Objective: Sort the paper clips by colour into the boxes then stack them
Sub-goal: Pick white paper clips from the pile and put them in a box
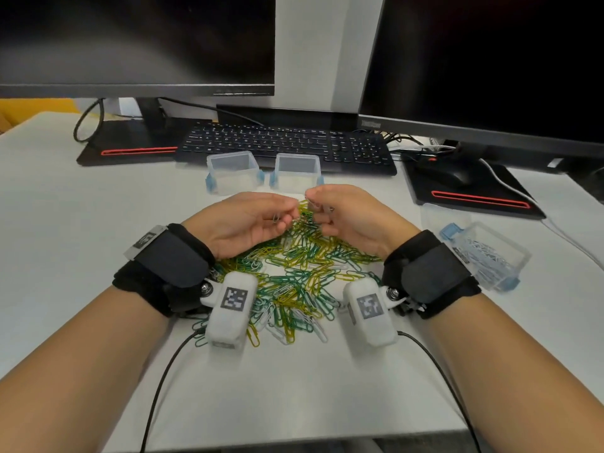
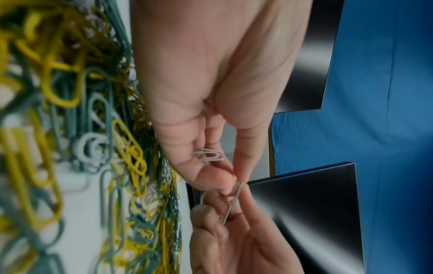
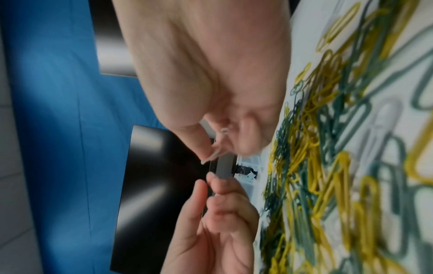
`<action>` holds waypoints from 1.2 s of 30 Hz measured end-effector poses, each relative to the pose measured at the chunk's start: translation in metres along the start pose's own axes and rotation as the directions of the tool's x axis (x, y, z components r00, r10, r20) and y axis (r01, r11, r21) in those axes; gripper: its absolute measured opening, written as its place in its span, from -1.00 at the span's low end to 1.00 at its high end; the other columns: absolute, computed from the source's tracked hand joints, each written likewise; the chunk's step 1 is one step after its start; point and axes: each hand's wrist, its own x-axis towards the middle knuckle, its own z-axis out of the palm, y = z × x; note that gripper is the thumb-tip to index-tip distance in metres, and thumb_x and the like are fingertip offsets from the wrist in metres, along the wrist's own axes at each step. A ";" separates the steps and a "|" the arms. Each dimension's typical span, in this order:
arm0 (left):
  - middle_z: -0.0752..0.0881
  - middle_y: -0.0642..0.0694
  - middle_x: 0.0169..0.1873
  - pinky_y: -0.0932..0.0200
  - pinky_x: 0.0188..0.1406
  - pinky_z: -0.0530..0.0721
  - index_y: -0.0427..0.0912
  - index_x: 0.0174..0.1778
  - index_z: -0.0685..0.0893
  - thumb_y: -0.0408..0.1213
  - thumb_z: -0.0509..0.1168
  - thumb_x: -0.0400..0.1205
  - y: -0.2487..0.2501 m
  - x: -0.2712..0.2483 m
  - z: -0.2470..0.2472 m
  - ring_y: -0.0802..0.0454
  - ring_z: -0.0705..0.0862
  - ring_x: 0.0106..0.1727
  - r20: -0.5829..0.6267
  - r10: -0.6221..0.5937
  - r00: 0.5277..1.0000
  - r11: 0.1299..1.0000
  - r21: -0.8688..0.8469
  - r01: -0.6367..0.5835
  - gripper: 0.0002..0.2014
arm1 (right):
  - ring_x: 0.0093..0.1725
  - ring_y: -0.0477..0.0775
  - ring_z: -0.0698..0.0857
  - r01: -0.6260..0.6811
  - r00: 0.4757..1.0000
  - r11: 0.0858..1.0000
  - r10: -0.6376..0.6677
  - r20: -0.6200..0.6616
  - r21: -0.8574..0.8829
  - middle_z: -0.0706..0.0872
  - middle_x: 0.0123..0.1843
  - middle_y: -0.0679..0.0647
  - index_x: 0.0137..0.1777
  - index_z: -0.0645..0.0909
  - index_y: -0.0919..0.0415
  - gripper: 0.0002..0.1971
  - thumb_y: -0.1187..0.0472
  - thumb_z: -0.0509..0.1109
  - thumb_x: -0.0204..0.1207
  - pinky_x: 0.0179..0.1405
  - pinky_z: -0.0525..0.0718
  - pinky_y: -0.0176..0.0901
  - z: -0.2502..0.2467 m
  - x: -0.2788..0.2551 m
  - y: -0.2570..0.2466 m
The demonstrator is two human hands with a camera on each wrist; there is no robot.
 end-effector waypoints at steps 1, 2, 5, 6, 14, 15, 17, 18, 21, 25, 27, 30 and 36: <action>0.67 -0.09 -0.28 0.45 -0.41 0.65 -0.29 -0.08 0.67 -0.37 0.31 0.61 0.001 0.000 -0.001 0.18 0.60 -0.36 -0.022 0.000 1.000 1.000 -0.003 0.000 -0.93 | -0.42 -0.09 0.36 -0.049 0.998 0.992 0.045 0.036 0.120 0.46 -0.29 0.06 -0.08 0.42 0.22 -0.89 0.27 0.19 0.69 -0.52 0.25 -0.30 0.000 0.001 -0.001; 0.65 -0.08 -0.30 0.45 -0.49 0.61 -0.28 -0.06 0.67 -0.37 0.30 0.62 0.002 0.001 -0.001 0.19 0.57 -0.41 -0.053 -0.005 0.999 1.000 0.009 0.006 -0.93 | -0.42 -0.06 0.37 -0.093 0.995 0.968 0.079 0.065 0.233 0.48 -0.28 0.10 -0.07 0.37 0.22 -0.91 0.27 0.15 0.69 -0.53 0.26 -0.29 0.001 0.001 -0.002; 0.53 -0.01 -0.43 0.47 -0.72 0.35 -0.26 0.01 0.63 -0.37 0.24 0.65 0.003 0.001 -0.002 0.22 0.38 -0.57 -0.115 -0.081 0.990 0.993 0.075 0.090 -0.90 | -0.45 -0.05 0.38 -0.114 0.992 0.965 0.100 0.072 0.234 0.53 -0.30 0.11 -0.03 0.46 0.23 -0.87 0.18 0.17 0.68 -0.61 0.26 -0.33 -0.002 0.002 0.001; 0.47 0.02 -0.48 0.47 -0.77 0.26 -0.23 -0.01 0.61 -0.36 0.22 0.66 0.002 0.001 -0.001 0.24 0.31 -0.60 -0.119 -0.113 0.986 0.989 0.081 0.123 -0.92 | -0.46 -0.08 0.36 -0.072 0.996 0.994 0.068 0.049 0.086 0.52 -0.32 0.06 -0.02 0.54 0.23 -0.85 0.16 0.23 0.68 -0.61 0.25 -0.34 -0.003 0.001 0.003; 0.28 0.08 -0.58 0.45 -0.86 0.10 -0.17 -0.06 0.53 -0.35 0.15 0.68 0.002 0.008 -0.007 0.25 0.20 -0.71 -0.237 -0.147 0.960 0.987 -0.102 0.126 -0.93 | -0.55 -0.30 0.45 0.237 0.970 0.583 -0.097 0.223 -0.777 0.53 -0.60 -0.33 0.06 0.77 0.05 -0.77 0.12 0.60 0.41 -0.51 0.30 -0.46 0.011 -0.007 0.008; 0.29 0.08 -0.58 0.45 -0.86 0.10 -0.17 -0.08 0.53 -0.35 0.14 0.68 0.001 0.008 -0.007 0.25 0.21 -0.71 -0.238 -0.152 0.959 0.985 -0.116 0.127 -0.92 | -0.50 -0.31 0.47 0.253 0.966 0.560 -0.108 0.233 -0.789 0.60 -0.53 -0.32 0.01 0.78 0.04 -0.80 0.12 0.61 0.40 -0.46 0.35 -0.49 0.012 -0.006 0.010; 0.31 0.07 -0.57 0.45 -0.85 0.12 -0.17 -0.09 0.53 -0.36 0.13 0.69 0.001 0.008 -0.007 0.25 0.22 -0.70 -0.235 -0.156 0.960 0.982 -0.142 0.125 -0.90 | -0.45 -0.28 0.47 0.275 0.961 0.540 -0.138 0.238 -0.796 0.65 -0.43 -0.19 -0.07 0.81 0.07 -0.87 0.14 0.60 0.40 -0.39 0.41 -0.47 0.011 -0.003 0.012; 0.31 0.07 -0.56 0.45 -0.84 0.13 -0.17 -0.08 0.53 -0.36 0.13 0.69 0.001 0.008 -0.006 0.25 0.23 -0.68 -0.232 -0.154 0.960 0.981 -0.153 0.121 -0.91 | -0.46 -0.27 0.46 0.276 0.961 0.527 -0.147 0.233 -0.804 0.61 -0.43 -0.19 -0.09 0.80 0.08 -0.90 0.14 0.58 0.42 -0.42 0.39 -0.48 0.010 -0.002 0.012; 0.37 0.05 -0.51 0.45 -0.80 0.23 -0.18 -0.08 0.55 -0.35 0.17 0.69 0.001 0.007 -0.007 0.23 0.29 -0.62 -0.237 -0.139 0.961 0.982 -0.158 0.104 -0.92 | -0.52 -0.28 0.42 0.245 0.969 0.579 -0.156 0.190 -0.777 0.53 -0.55 -0.27 -0.12 0.78 0.07 -0.95 0.13 0.53 0.48 -0.48 0.33 -0.46 0.004 -0.002 0.009; 0.54 -0.03 -0.39 0.42 -0.60 0.51 -0.22 -0.06 0.58 -0.36 0.23 0.65 0.001 0.007 -0.008 0.17 0.50 -0.50 -0.194 -0.104 0.975 0.989 -0.125 0.081 -0.96 | -0.48 -0.21 0.43 0.114 0.993 0.875 -0.103 0.049 -0.470 0.66 -0.38 -0.12 -0.13 0.78 0.09 -0.96 0.16 0.54 0.47 -0.54 0.33 -0.45 -0.006 -0.003 0.003; 0.62 -0.08 -0.32 0.38 -0.48 0.64 -0.24 -0.02 0.59 -0.36 0.25 0.63 0.000 0.006 -0.007 0.12 0.59 -0.40 -0.142 -0.093 0.985 0.991 -0.106 0.078 -0.94 | -0.47 -0.14 0.34 0.043 0.999 0.941 -0.030 0.043 -0.334 0.56 -0.43 -0.04 -0.13 0.78 0.13 -0.95 0.18 0.53 0.47 -0.56 0.27 -0.38 -0.007 -0.003 0.003; 0.67 -0.15 -0.28 0.34 -0.38 0.71 -0.29 0.04 0.62 -0.34 0.26 0.64 0.001 0.004 -0.003 0.08 0.67 -0.35 -0.081 -0.088 0.993 0.994 -0.073 0.083 -0.88 | -0.50 -0.14 0.27 0.011 0.999 0.964 0.003 0.054 -0.264 0.45 -0.50 -0.07 -0.13 0.77 0.17 -0.95 0.21 0.53 0.46 -0.60 0.23 -0.38 -0.007 -0.002 0.004; 0.58 -0.04 -0.32 0.42 -0.51 0.56 -0.27 0.05 0.62 -0.35 0.35 0.61 0.001 0.006 -0.006 0.19 0.52 -0.42 -0.191 0.077 0.979 0.996 0.049 -0.068 -0.87 | -0.56 -0.21 0.45 0.157 0.970 0.865 -0.226 -0.089 -0.477 0.54 -0.60 -0.25 0.02 0.78 0.17 -0.86 0.16 0.48 0.54 -0.53 0.36 -0.49 -0.004 -0.003 0.003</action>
